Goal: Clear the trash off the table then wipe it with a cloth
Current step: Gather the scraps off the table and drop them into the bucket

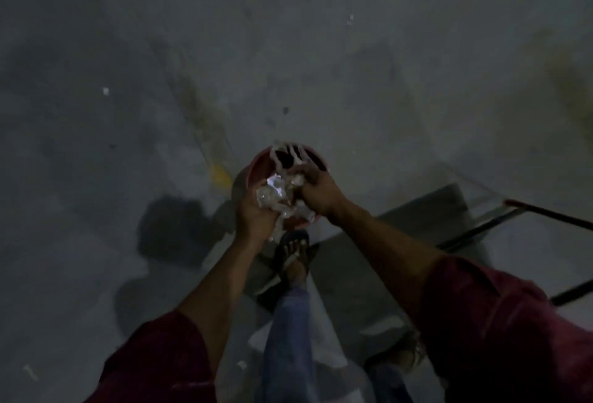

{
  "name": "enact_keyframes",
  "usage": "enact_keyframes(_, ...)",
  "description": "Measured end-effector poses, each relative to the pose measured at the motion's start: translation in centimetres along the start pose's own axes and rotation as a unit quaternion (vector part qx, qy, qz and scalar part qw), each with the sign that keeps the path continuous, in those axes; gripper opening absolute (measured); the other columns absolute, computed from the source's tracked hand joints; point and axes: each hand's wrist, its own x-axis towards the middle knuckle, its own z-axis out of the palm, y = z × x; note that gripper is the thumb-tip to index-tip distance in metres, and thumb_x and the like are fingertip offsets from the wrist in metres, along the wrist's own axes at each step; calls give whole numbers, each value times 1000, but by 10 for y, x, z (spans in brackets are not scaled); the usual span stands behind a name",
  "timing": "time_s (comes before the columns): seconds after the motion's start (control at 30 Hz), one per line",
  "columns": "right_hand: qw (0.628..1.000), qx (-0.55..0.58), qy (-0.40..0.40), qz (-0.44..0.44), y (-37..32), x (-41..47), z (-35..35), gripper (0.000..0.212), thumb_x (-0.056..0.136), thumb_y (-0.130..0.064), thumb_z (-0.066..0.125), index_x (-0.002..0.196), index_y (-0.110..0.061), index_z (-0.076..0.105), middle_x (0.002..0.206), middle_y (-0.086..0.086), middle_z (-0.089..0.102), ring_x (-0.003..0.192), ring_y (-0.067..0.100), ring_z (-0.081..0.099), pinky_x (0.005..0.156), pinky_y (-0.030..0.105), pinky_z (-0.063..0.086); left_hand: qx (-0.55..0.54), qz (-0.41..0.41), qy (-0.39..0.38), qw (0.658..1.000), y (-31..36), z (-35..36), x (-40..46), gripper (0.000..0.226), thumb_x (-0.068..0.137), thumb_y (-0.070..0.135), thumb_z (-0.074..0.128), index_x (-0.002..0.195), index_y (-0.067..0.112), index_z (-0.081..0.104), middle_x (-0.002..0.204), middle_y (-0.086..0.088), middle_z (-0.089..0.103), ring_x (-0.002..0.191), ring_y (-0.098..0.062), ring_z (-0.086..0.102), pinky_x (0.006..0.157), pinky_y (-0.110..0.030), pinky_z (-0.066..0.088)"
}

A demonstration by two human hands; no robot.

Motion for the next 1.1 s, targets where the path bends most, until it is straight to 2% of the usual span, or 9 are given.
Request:
enact_keyframes(0.07,999,36,-6,33,22,38,14,35,92,3,57,94,-30,69,105,0,72,97,18,67,86,28,57,-52,-68,-7,996,-33,15,30,54,82,5,74,110,47,56,118,6,66,108,-16,63,95,-31,51)
enact_keyframes(0.13,993,78,-5,84,46,72,25,33,87,11,54,100,-15,69,91,-1,68,84,18,65,69,25,56,-83,-106,-7,991,-60,28,58,53,73,14,81,111,43,58,119,1,69,107,-22,67,88,-35,55)
enact_keyframes(0.23,989,100,9,104,84,106,38,37,84,17,50,91,-13,69,80,-4,67,74,8,65,62,23,52,-104,-203,-59,972,-103,45,94,98,62,37,89,147,26,43,131,-5,66,111,-28,68,89,-44,60)
enact_keyframes(0.43,980,85,101,150,125,120,44,45,80,8,69,117,-17,61,122,3,64,116,24,63,102,43,55,44,-176,-114,977,-101,38,121,155,54,12,100,160,28,-11,164,-6,27,146,-25,36,114,-44,45)
enact_keyframes(0.53,979,29,116,166,119,110,36,54,77,-7,75,128,-14,58,125,6,64,115,22,60,100,37,54,165,-138,-97,972,-83,31,119,134,64,20,96,160,21,3,161,-17,19,146,-40,29,114,-46,40)
enact_keyframes(0.63,977,-41,134,162,115,104,32,64,62,-39,76,122,-19,61,123,10,65,114,29,63,98,43,56,233,-55,-48,970,-70,29,118,110,53,36,101,139,11,37,141,-16,44,129,-36,46,93,-37,43)
enact_keyframes(0.77,981,-17,106,163,110,95,28,33,79,-20,78,110,-19,69,110,2,72,103,24,68,95,40,57,223,-22,-61,973,-70,42,119,89,52,26,101,123,10,50,116,-5,62,109,-24,60,88,-31,47)
enact_keyframes(0.97,976,47,112,181,103,43,16,15,71,-32,67,85,-27,71,90,5,75,80,24,65,72,35,53,173,0,-152,973,-66,54,98,116,49,8,97,150,20,41,142,-7,60,130,-28,57,107,-40,49)
enact_keyframes(1.1,977,52,113,172,69,-35,-16,18,83,-8,70,90,-25,69,82,-3,67,67,16,60,61,26,46,132,26,-165,977,-73,49,69,106,46,33,95,141,34,49,134,4,67,125,-19,63,107,-44,51)
